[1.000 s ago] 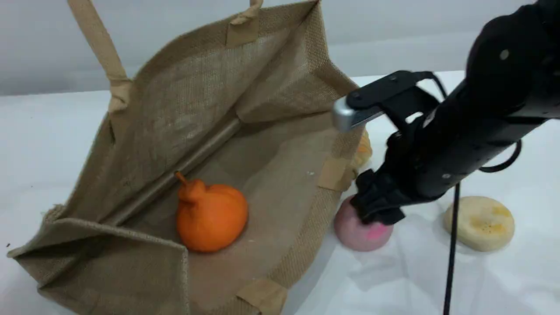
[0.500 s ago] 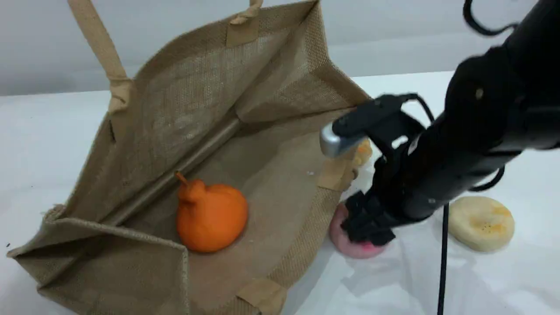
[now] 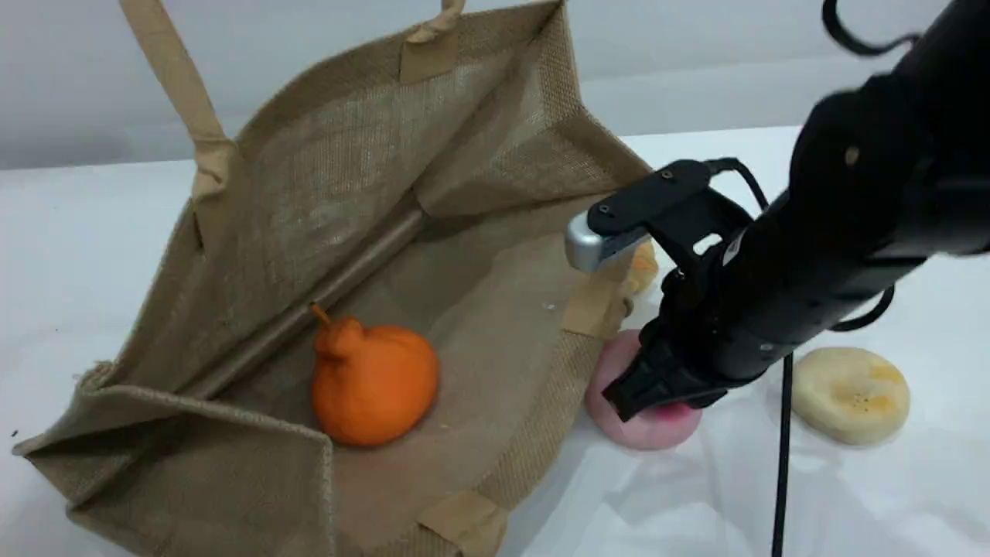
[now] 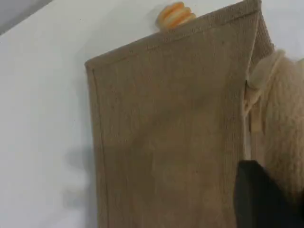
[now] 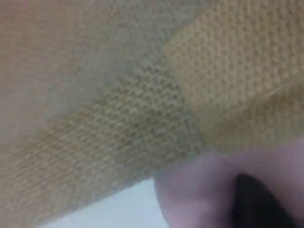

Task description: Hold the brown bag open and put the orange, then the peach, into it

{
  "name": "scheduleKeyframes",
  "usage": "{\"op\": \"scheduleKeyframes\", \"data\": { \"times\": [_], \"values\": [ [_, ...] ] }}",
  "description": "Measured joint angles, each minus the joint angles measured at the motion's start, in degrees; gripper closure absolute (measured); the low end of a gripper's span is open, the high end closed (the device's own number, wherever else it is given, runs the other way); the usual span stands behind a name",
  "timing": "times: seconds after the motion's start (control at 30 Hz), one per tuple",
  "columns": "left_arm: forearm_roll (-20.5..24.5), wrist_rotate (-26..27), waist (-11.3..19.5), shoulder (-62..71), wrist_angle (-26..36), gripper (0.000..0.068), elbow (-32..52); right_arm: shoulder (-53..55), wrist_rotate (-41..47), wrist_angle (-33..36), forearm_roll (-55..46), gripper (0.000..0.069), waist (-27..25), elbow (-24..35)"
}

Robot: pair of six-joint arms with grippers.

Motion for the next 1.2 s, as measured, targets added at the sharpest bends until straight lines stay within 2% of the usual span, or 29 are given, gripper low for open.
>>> {"op": "scheduleKeyframes", "data": {
  "times": [0.37, 0.47, 0.63, 0.73, 1.0, 1.2],
  "values": [
    [0.0, -0.03, 0.0, 0.0, 0.0, 0.061, 0.0, -16.28, -1.18, 16.89, -1.89, 0.0669, -6.66, 0.11],
    [0.0, -0.03, 0.0, 0.0, 0.0, 0.061, 0.0, -21.55, -1.18, 21.3, -0.96, 0.0668, -6.56, 0.11],
    [0.0, 0.02, 0.0, 0.0, 0.0, 0.061, 0.0, -28.77, -1.13, 25.91, 3.24, 0.0668, -3.02, 0.11],
    [0.06, 0.25, 0.0, -0.11, 0.0, 0.061, 0.0, -29.52, -1.13, 23.79, 6.24, 0.0668, 0.9, 0.11],
    [0.1, 0.25, 0.0, -0.16, 0.0, 0.061, 0.0, -22.0, -1.18, 9.19, 11.12, 0.0668, 11.7, 0.05],
    [0.1, 0.26, 0.0, -0.16, 0.0, 0.061, 0.0, -14.02, -0.96, -2.66, 11.13, 0.0668, 15.75, -1.69]
  ]
}}
